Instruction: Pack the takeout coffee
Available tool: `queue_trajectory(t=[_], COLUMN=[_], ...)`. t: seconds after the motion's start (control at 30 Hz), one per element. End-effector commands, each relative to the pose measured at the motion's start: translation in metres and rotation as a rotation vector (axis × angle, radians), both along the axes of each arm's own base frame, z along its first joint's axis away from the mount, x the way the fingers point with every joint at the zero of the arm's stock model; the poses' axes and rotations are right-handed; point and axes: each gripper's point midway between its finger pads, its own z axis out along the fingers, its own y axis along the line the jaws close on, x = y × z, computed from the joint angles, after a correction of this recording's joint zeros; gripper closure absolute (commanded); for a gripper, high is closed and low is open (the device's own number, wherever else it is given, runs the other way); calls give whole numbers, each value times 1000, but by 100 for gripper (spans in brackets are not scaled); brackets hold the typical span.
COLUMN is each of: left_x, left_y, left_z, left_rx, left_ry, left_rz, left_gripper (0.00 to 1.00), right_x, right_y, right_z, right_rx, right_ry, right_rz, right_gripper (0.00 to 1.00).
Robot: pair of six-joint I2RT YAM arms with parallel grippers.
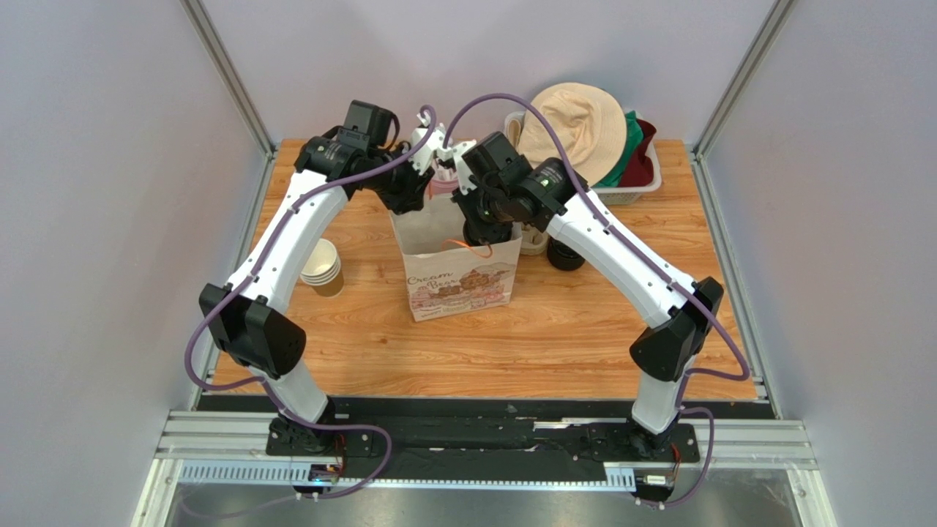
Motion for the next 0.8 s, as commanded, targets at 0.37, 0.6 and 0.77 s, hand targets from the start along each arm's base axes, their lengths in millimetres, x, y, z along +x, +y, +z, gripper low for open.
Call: queue_trajectory(t=[0.37,0.6,0.77], left_x=[-17,-4,-8], left_y=[-16,-16,-29], left_z=[20,19,34], left_rx=[-116,-153,-239], left_ry=[-20,-16,1], left_rz=[2,120,94], left_gripper=[78,67,60], right_x=[12,13,12], right_y=[6,6,5], right_z=[-39,-41,-38], right_rx=[-60,-65,-67], right_ry=[27,27,19], right_rz=[-20,-19,-15], right_gripper=[100,100,100])
